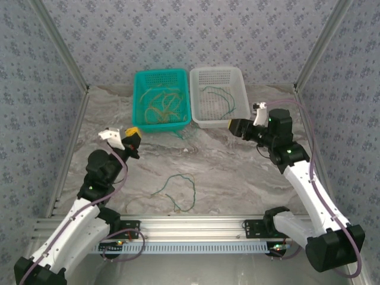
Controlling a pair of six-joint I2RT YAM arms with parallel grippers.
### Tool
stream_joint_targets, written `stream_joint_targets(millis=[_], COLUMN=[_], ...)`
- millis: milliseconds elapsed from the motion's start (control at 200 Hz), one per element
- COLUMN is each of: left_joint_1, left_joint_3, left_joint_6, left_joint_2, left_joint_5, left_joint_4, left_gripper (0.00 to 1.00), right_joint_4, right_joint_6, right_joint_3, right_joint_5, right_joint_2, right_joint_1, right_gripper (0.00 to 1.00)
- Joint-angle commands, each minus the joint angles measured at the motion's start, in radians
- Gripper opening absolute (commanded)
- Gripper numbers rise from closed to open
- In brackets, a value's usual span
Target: Untangle the cables
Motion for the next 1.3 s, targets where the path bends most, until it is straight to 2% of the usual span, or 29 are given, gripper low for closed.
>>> stream_joint_targets(millis=[0,45,85,145,225,295,345,445,525,620,660,760,890,930,999,1134,1184,1199,1249,1294], left_joint_1=[0.005,0.004,0.004,0.004,0.004,0.004,0.004,0.004,0.004,0.004,0.003,0.003,0.003,0.002,0.001,-0.008,-0.011,-0.012,-0.014,-0.017], left_joint_3=[0.058,0.046,0.025,-0.007,-0.011,-0.015,-0.02,-0.023,-0.019,-0.021,-0.026,-0.04,-0.051,-0.056,-0.065,-0.097,-0.101,-0.101,-0.099,-0.1], left_joint_6=[-0.069,-0.093,-0.111,-0.132,-0.15,-0.152,-0.154,-0.152,-0.146,-0.142,-0.143,-0.148,-0.138,-0.13,-0.114,-0.086,-0.074,-0.071,-0.064,-0.06], left_joint_2=[0.008,0.001,-0.005,-0.002,0.009,0.016,0.019,0.028,0.036,0.042,0.044,0.05,0.051,0.054,0.059,0.082,0.094,0.097,0.103,0.1], left_joint_5=[0.138,0.143,0.162,0.196,0.198,0.193,0.189,0.193,0.197,0.196,0.195,0.188,0.179,0.173,0.163,0.141,0.137,0.135,0.124,0.114], left_joint_4=[0.066,0.102,0.164,0.25,0.279,0.285,0.295,0.31,0.311,0.31,0.317,0.335,0.335,0.329,0.323,0.317,0.303,0.296,0.272,0.253], left_gripper=[0.0,0.0,0.0,0.0,0.0,0.0,0.0,0.0,0.0,0.0,0.0,0.0,0.0,0.0,0.0,0.0,0.06,0.12,0.45,0.69], right_joint_4=[0.046,0.037,0.049,0.106,0.264,0.414,0.443,0.33,0.359,0.386,0.396,0.432,0.548,0.55,0.513,0.508,0.477,0.472,0.45,0.421], right_joint_6=[0.014,0.047,0.092,0.226,0.385,0.513,0.52,0.506,0.583,0.642,0.65,0.695,0.816,0.827,0.832,0.855,0.845,0.842,0.833,0.828], right_joint_3=[0.005,0.01,0.007,-0.016,-0.07,-0.12,-0.115,-0.059,-0.071,-0.067,-0.069,-0.069,-0.083,-0.082,-0.071,-0.093,-0.095,-0.095,-0.102,-0.107], right_joint_5=[-0.062,-0.058,-0.06,-0.087,-0.176,-0.196,-0.198,-0.185,-0.18,-0.196,-0.178,-0.156,-0.181,-0.175,-0.159,-0.12,-0.103,-0.098,-0.072,-0.04], right_joint_2=[0.062,0.087,0.113,0.16,0.21,0.221,0.229,0.254,0.27,0.294,0.294,0.308,0.339,0.341,0.336,0.318,0.309,0.306,0.291,0.271], right_joint_1=[0.004,0.001,-0.003,-0.01,-0.008,0.008,0.031,0.061,0.077,0.092,0.104,0.13,0.14,0.14,0.136,0.107,0.091,0.09,0.076,0.069], right_gripper=[0.58,0.61,0.67,0.72,0.72,0.73,0.74,0.76,0.78,0.75,0.72,0.54,0.26,0.15,0.0,0.0,0.0,0.0,0.0,0.0])
